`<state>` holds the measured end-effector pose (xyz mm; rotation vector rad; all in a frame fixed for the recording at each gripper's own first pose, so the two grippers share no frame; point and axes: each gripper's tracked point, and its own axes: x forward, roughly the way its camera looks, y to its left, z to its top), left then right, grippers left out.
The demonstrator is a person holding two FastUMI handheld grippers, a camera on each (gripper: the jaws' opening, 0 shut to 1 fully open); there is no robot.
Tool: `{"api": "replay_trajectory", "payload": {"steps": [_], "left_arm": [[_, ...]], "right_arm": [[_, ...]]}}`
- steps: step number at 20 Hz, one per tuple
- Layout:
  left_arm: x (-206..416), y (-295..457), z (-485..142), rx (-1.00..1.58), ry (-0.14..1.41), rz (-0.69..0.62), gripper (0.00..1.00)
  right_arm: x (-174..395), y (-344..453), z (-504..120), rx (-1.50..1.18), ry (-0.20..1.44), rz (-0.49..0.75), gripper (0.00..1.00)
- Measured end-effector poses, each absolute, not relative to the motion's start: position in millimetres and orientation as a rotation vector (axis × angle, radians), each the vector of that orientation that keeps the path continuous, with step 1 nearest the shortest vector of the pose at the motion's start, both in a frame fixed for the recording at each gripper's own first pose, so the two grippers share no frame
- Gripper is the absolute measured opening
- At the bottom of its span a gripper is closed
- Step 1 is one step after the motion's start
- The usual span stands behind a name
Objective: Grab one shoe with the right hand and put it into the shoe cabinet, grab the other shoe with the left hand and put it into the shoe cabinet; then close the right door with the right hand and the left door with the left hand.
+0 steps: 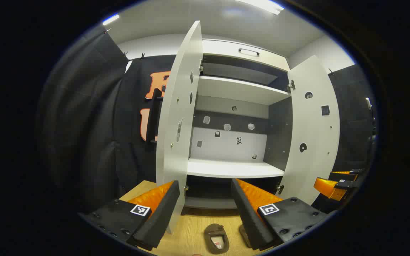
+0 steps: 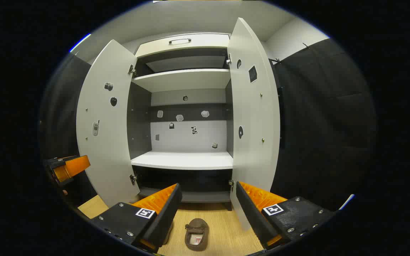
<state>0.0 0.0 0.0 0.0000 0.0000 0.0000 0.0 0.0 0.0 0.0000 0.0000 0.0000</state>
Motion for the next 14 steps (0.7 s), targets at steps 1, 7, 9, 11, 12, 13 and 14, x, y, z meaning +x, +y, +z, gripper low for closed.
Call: {"api": "replay_trajectory", "payload": {"steps": [1,7,9,11,12,13,14], "left_arm": [[0,-1,0,0.002,0.000,0.001,0.95],[-1,0,-5,0.010,0.011,0.008,0.95],[-2,2,-5,0.015,0.011,0.013,0.95],[-3,4,-4,0.014,0.009,0.020,0.95],[-2,5,-5,0.012,0.009,0.023,0.95],[-2,5,-4,0.010,0.009,0.024,0.95],[-3,5,-4,0.009,0.009,0.025,0.95]], "right_arm": [[1,0,0,0.000,0.002,-0.001,0.94],[1,1,-7,-0.008,0.018,0.002,0.94],[2,1,-10,-0.007,0.025,0.002,0.94],[4,1,-12,0.004,0.030,-0.001,0.94],[4,1,-13,0.016,0.030,0.000,0.94],[5,2,-15,0.026,0.031,0.000,0.94],[7,2,-19,0.030,0.039,-0.004,0.94]]}}
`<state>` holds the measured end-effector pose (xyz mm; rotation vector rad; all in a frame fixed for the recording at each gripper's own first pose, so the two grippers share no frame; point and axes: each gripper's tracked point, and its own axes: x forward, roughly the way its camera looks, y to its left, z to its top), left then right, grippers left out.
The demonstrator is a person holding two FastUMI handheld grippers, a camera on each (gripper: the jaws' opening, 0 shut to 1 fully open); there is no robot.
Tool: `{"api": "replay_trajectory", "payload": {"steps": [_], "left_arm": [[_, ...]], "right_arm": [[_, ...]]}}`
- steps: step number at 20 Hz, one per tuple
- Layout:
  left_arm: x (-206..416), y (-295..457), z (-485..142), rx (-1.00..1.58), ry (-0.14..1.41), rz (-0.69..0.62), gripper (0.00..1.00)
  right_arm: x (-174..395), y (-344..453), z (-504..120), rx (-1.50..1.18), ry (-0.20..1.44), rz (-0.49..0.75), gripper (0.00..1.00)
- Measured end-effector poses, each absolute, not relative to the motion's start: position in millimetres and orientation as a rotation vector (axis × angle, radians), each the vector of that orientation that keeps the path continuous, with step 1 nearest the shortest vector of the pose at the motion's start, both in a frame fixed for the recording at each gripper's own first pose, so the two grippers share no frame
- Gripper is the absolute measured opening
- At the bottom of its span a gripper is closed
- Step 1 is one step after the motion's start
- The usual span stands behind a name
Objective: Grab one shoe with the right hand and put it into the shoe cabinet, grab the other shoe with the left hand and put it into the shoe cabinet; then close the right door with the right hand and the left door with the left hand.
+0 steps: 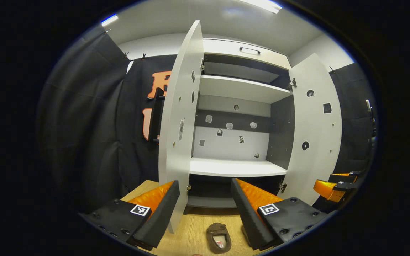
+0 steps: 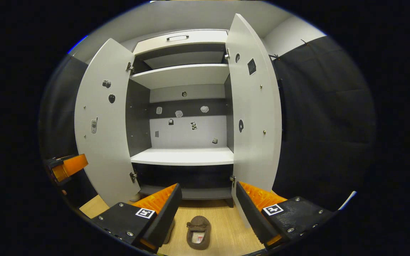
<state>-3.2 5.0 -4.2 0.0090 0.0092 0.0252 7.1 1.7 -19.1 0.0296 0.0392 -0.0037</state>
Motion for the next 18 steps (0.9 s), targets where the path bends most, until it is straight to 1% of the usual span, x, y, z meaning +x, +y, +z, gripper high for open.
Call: {"api": "replay_trajectory", "payload": {"steps": [8,9,10,13,14,15,16,17,18], "left_arm": [[-3,11,-14,0.013,0.022,0.038,0.95],[-3,13,-15,0.014,0.026,0.041,0.94],[-3,14,-16,0.015,0.029,0.044,0.95],[-4,19,-19,0.019,0.035,0.052,0.95],[-3,22,-20,0.020,0.035,0.056,0.95],[-2,24,-19,0.022,0.035,0.061,0.95],[-3,27,-19,0.026,0.034,0.068,0.95],[-3,29,-19,0.026,0.035,0.075,0.95],[-4,30,-20,0.029,0.036,0.080,0.96]], "right_arm": [[21,9,-91,0.012,0.180,0.013,0.94],[23,11,-100,0.001,0.190,0.016,0.95],[25,12,-111,-0.018,0.205,0.016,0.94],[35,15,-162,-0.046,0.292,0.026,0.93],[38,15,-181,-0.046,0.329,0.025,0.90],[41,15,-200,-0.050,0.367,0.024,0.84],[45,15,-219,-0.049,0.402,0.023,0.79],[47,16,-238,-0.043,0.441,0.025,0.71],[52,18,-256,-0.037,0.476,0.029,0.68]]}}
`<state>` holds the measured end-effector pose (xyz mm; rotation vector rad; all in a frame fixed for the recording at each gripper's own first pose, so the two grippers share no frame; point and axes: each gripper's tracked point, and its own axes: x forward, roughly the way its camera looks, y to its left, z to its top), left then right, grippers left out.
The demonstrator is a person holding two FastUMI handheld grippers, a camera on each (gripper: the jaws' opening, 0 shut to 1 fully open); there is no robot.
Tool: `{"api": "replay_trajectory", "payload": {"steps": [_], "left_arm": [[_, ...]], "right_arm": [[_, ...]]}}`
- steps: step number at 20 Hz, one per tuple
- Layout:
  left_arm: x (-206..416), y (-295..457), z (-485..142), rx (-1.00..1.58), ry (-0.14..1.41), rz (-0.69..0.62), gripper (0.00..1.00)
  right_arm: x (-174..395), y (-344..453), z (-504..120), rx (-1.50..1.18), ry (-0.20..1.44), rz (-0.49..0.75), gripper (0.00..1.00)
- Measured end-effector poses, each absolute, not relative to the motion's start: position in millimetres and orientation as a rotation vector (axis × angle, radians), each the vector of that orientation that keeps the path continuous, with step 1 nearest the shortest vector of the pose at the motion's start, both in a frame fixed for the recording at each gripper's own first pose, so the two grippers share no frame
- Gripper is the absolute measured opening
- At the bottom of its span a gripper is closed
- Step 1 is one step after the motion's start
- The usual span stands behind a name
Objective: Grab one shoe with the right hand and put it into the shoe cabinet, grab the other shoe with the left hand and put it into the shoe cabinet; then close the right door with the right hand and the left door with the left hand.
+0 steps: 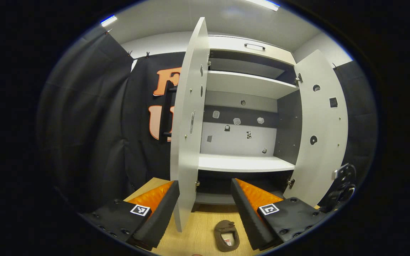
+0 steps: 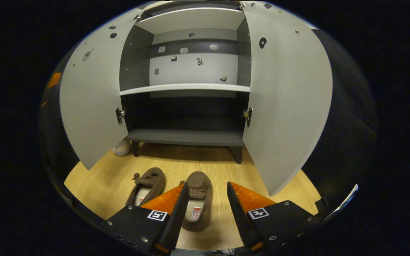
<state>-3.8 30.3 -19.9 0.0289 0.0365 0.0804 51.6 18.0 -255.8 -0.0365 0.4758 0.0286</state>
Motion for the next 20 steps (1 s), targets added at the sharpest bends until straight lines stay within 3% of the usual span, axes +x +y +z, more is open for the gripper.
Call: {"api": "replay_trajectory", "payload": {"steps": [3,11,17,20], "left_arm": [[-5,37,-22,0.033,0.043,0.098,0.95],[-15,62,-29,0.044,0.071,0.166,0.95],[-17,69,-39,0.044,0.091,0.184,0.95],[-15,66,-42,0.036,0.094,0.173,0.95]], "right_arm": [[62,21,-304,-0.006,0.574,0.030,0.52],[87,10,-383,-0.005,0.738,-0.027,0.28],[94,6,-385,0.026,0.750,-0.069,0.03],[97,12,-356,0.038,0.723,-0.057,0.00]]}}
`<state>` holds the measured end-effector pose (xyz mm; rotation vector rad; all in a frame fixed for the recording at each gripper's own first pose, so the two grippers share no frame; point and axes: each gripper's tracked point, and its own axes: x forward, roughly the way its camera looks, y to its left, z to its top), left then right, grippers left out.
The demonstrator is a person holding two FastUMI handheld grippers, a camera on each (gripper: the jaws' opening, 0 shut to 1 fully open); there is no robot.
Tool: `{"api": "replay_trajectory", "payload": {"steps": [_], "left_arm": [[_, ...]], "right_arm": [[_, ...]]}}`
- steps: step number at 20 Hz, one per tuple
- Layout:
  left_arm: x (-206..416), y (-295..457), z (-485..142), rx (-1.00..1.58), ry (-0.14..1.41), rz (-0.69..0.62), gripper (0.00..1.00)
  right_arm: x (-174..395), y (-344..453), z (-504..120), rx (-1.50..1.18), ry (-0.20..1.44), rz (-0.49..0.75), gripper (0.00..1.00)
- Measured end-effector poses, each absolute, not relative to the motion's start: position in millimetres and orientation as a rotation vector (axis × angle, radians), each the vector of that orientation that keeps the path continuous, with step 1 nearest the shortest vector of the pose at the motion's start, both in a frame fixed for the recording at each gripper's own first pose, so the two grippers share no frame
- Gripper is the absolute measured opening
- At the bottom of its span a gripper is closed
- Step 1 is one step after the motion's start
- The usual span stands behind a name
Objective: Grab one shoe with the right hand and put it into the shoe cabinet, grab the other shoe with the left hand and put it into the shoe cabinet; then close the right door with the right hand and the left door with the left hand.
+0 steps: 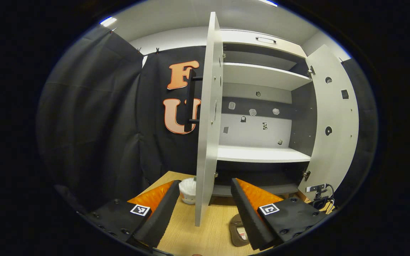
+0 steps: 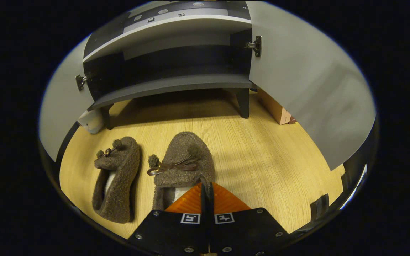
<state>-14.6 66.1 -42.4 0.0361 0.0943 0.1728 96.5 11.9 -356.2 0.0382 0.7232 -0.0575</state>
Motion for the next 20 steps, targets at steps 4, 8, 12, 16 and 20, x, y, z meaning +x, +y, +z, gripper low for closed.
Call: {"api": "replay_trajectory", "payload": {"steps": [4,8,12,16,20], "left_arm": [[-12,62,-44,0.033,0.089,0.157,0.95],[-12,60,-49,0.034,0.085,0.152,0.95],[-11,59,-55,0.039,0.094,0.151,0.95],[-11,59,-57,0.043,0.093,0.143,0.95],[-9,57,-56,0.064,0.084,0.129,0.95]], "right_arm": [[108,33,-292,0.060,0.641,-0.005,0.00],[125,51,-208,0.073,0.529,0.051,0.00],[154,63,-123,0.131,0.428,0.093,0.00],[204,67,-50,0.135,0.332,0.097,0.00],[255,63,0,0.132,0.255,0.074,0.00]]}}
